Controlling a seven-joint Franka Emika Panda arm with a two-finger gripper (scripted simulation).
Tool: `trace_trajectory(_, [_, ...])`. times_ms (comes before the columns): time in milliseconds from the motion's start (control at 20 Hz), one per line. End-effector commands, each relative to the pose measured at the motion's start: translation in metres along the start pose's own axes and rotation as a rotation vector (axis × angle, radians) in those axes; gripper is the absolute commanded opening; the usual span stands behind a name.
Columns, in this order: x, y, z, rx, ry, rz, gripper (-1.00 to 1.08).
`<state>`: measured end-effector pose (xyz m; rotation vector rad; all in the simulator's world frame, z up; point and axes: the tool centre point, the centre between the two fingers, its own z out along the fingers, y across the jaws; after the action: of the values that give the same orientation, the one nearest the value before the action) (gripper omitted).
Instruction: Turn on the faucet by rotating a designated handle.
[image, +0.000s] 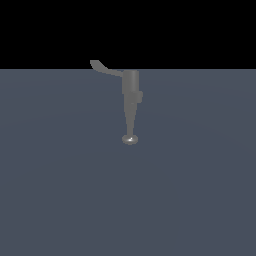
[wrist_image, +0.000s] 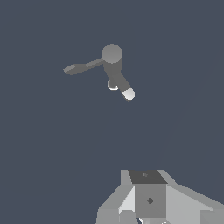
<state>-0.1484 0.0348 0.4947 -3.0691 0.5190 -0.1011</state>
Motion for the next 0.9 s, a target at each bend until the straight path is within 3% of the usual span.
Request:
trace_trajectory(0, [0.013, -0.007, 0.006, 0.002, -0.005, 0.061, -1.0])
trace_trajectory(850, [0.095, -0.058, 0.065, -0.007, -0.034, 0.471, -1.0])
